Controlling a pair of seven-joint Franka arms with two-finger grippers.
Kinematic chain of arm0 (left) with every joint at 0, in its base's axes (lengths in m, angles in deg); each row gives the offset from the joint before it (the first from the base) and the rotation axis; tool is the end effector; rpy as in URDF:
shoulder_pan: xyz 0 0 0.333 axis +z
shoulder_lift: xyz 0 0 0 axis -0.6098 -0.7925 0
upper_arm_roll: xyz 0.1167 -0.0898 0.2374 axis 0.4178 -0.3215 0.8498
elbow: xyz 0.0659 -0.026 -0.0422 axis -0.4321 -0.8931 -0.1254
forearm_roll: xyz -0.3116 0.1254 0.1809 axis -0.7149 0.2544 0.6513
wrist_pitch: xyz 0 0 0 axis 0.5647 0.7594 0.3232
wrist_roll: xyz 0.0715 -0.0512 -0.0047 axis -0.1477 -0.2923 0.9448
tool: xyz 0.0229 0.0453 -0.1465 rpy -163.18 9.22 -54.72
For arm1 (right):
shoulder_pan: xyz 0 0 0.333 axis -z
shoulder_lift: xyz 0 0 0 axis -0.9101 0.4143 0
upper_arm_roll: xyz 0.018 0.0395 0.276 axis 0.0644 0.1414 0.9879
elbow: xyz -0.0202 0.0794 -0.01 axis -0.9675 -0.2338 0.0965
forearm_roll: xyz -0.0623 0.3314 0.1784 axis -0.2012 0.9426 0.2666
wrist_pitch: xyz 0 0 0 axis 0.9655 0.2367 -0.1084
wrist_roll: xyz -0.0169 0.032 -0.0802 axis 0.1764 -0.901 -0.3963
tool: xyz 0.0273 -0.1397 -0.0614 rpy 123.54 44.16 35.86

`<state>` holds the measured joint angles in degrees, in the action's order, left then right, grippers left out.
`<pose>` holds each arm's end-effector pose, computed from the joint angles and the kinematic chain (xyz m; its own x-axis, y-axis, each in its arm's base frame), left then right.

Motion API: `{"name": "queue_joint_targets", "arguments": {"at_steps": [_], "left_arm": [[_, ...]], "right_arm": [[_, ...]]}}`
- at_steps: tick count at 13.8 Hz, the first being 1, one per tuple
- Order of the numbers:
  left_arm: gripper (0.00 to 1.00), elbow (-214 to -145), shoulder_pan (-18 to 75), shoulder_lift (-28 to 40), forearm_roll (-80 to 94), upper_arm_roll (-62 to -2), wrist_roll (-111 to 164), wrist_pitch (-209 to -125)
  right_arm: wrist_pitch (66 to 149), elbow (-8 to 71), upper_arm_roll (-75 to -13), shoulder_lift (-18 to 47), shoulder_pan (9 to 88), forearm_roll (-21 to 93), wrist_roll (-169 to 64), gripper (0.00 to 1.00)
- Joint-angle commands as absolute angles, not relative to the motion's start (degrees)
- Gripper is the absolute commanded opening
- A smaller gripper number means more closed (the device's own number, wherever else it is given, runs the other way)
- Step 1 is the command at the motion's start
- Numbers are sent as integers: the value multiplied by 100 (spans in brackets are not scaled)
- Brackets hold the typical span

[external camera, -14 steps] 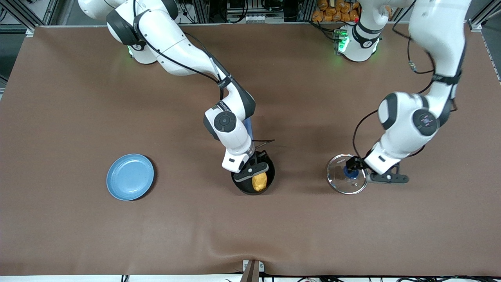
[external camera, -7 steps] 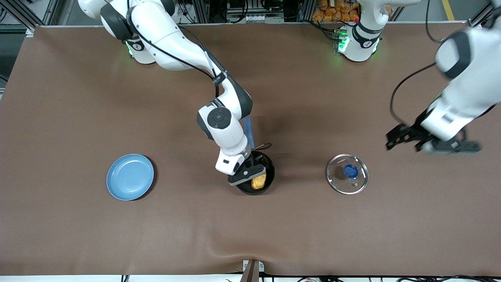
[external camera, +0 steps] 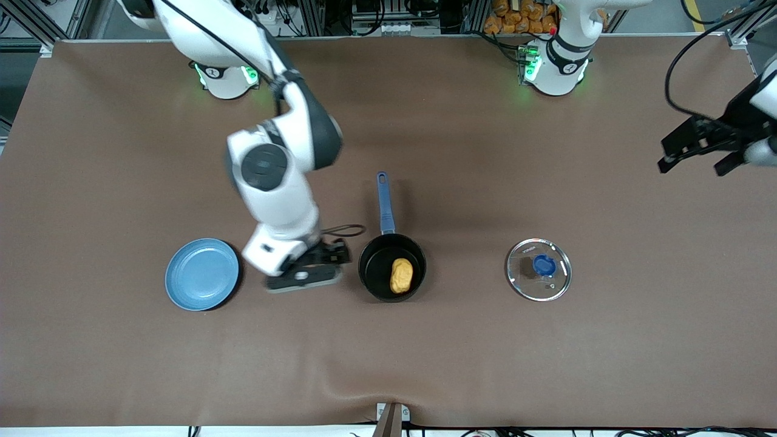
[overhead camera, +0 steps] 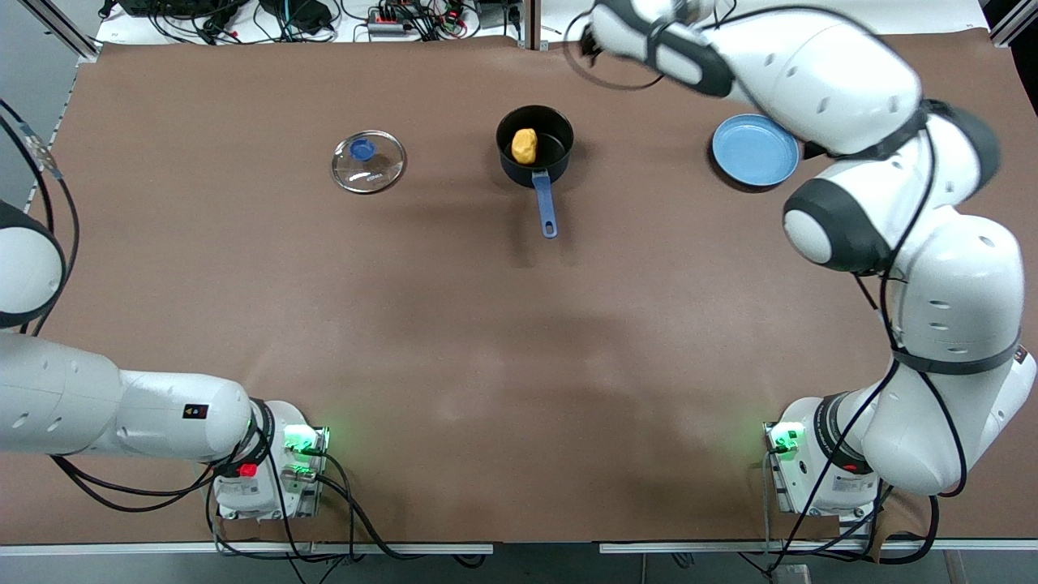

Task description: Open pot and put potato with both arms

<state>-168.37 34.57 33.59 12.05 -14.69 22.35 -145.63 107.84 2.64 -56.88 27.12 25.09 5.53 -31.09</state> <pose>0.5508 -0.0473 0.5811 0.9870 -0.0201 0.1597 -0.0316 -0.9971 0.0697 0.6472 0.3252 0.3640 0.9681 0.1362 0.2103 0.1342 -0.9907 0.0239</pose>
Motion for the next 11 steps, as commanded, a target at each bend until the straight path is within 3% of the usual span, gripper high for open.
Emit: {"name": "queue_joint_targets", "arguments": {"at_steps": [1, 7, 11], "left_arm": [[100, -16406, 3512, 3199, 1297, -1491, 2218, -14306], [100, -16450, 3608, 3304, 1323, -1508, 2209, -14279], [100, -17135, 3081, 3884, 1297, -1051, 2148, -14420]], "right_arm": [[10335, 700, -5966, 2114, 2492, 456, -3019, 100], [9691, 1806, -6178, 665, 2965, 456, -3361, 100], [9700, 2457, -6178, -67, 3457, 219, -3949, 100]]}}
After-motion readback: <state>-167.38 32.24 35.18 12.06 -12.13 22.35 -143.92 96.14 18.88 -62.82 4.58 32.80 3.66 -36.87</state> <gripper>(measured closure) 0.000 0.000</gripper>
